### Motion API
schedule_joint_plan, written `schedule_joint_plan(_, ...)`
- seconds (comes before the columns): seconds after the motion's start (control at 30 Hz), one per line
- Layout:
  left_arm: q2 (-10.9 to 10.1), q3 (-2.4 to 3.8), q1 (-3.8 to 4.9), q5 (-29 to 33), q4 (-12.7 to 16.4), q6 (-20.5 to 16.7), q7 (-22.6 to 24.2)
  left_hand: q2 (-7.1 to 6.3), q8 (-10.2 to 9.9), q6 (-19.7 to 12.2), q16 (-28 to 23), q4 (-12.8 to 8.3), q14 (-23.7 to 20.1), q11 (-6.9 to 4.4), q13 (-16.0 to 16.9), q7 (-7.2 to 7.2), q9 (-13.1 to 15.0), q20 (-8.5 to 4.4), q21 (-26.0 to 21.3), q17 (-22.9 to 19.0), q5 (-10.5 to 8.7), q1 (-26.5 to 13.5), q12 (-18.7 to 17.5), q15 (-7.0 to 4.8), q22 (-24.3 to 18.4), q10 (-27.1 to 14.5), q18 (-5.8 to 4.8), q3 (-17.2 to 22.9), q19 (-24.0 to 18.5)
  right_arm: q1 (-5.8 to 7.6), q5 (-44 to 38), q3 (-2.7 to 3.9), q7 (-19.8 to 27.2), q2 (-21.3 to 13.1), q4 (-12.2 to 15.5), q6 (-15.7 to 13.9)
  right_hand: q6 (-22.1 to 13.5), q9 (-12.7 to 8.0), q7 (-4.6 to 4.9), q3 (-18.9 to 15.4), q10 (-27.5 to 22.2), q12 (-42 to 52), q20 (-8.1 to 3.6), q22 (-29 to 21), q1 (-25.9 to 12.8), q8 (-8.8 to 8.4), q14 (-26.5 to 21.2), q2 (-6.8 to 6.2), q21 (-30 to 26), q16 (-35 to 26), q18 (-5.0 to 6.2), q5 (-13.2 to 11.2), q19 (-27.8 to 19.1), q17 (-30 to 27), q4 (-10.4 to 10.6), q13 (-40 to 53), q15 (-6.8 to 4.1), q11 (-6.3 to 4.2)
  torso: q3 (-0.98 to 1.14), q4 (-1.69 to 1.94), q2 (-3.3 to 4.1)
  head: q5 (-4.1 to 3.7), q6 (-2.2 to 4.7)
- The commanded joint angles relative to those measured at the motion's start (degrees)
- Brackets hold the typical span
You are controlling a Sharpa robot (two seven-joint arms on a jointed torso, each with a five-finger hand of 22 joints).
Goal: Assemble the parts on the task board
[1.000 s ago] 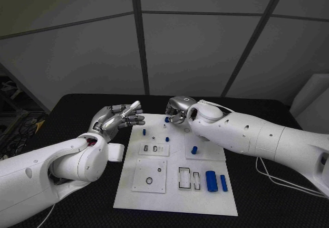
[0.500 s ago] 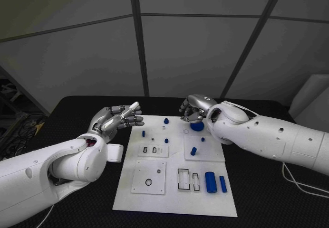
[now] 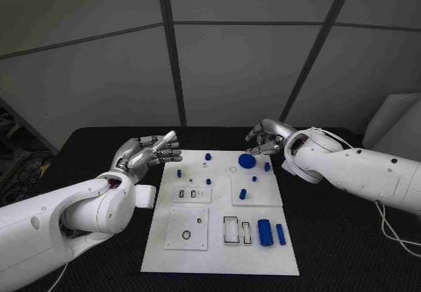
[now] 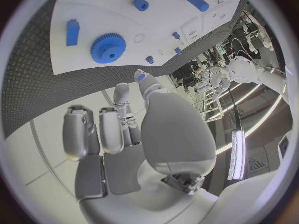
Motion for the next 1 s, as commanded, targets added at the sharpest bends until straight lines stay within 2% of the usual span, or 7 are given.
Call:
schedule_joint_plan(0.03, 0.2, 0.04, 0.03, -0.5, -0.1, 0.91, 0.18, 0.53, -0.29, 0.06, -0.33, -0.19, -0.04, 0.18, -0.05, 0.44, -0.07, 0.14, 0.35, 0.07, 0.25, -0.12, -0.19, 0.26, 0.1, -0.07, -1.7, -0.13, 0.35, 0.12, 2.72, 0.05, -0.51, 0.43, -0.94, 2.91, -0.82, -0.02, 0.13, -0.41, -0.71, 1.13, 0.01, 3.55, 0.93, 0.22, 2.57, -0.17, 0.17, 0.47, -0.95, 0.23, 0.51, 0.58, 0.84, 1.28, 0.54, 0.09, 0.1, -0.13, -0.08, -0.06, -0.01)
schedule_joint_plan(0.2, 0.32, 0.03, 0.01, -0.5, -0.18, 0.97, 0.16, 0.53, -0.29, 0.06, -0.33, -0.19, -0.04, 0.18, -0.05, 0.44, -0.07, 0.14, 0.35, 0.07, 0.25, -0.12, -0.19, 0.26, 0.1, -0.07, -1.7, -0.13, 0.35, 0.11, 2.83, 0.04, -0.73, 1.41, -2.16, 4.16, -1.95, -0.13, 0.38, -1.23, -0.36, 3.58, 0.22, 4.13, 1.89, 0.33, 2.72, -0.04, 0.42, 1.2, -1.06, 0.17, 0.87, 1.83, 2.02, 4.0, 0.8, 0.36, 0.0, 0.05, 0.0, -0.26, 0.03)
schedule_joint_plan(0.37, 0.31, 0.03, 0.0, -0.5, -0.12, 1.0, 0.15, 0.53, -0.29, 0.06, -0.33, -0.19, -0.04, 0.18, -0.05, 0.44, -0.07, 0.14, 0.35, 0.07, 0.25, -0.12, -0.19, 0.26, 0.1, -0.07, -1.7, -0.13, 0.35, 0.09, 2.28, 0.02, -1.18, 2.26, -3.03, 5.28, -2.68, -0.22, 0.58, -1.87, 0.64, 6.43, 0.41, 4.83, 2.63, 0.51, 2.95, 0.01, 0.73, 2.08, -1.2, 0.07, 1.34, 3.44, 2.95, 7.04, 0.99, 0.55, -0.06, 0.05, 0.03, -0.23, -0.05)
schedule_joint_plan(0.6, 0.28, 0.03, 0.0, -0.5, -0.05, 1.01, 0.16, 0.53, -0.29, 0.06, -0.33, -0.19, -0.04, 0.18, -0.05, 0.44, -0.07, 0.14, 0.35, 0.07, 0.25, -0.12, -0.19, 0.26, 0.1, -0.07, -1.7, -0.13, 0.35, 0.07, 0.55, -0.02, -1.88, 3.49, -4.28, 6.66, -3.08, -0.25, 0.72, -2.59, 1.85, 9.8, 0.6, 5.75, 3.4, 0.97, 3.25, 0.07, 1.13, 3.22, -1.39, 0.03, 1.97, 5.55, 4.08, 10.66, 1.18, 0.72, -0.02, -0.04, 0.06, -0.23, -0.31)
schedule_joint_plan(1.0, 0.32, 0.03, -0.02, -0.5, -0.09, 1.06, 0.16, 0.53, -0.29, 0.06, -0.33, -0.19, -0.04, 0.18, -0.05, 0.44, -0.07, 0.14, 0.35, 0.07, 0.25, -0.12, -0.19, 0.26, 0.1, -0.07, -1.7, -0.13, 0.35, -0.08, -2.11, -0.08, -2.61, 4.18, -5.15, 8.73, -3.02, -0.2, 0.73, -2.83, 2.68, 11.88, 0.69, 6.26, 3.95, 1.42, 3.36, 0.24, 1.36, 3.72, -1.5, 0.15, 2.31, 6.46, 4.61, 12.88, 1.24, 0.76, 0.01, -0.08, -0.05, -0.26, -0.72)
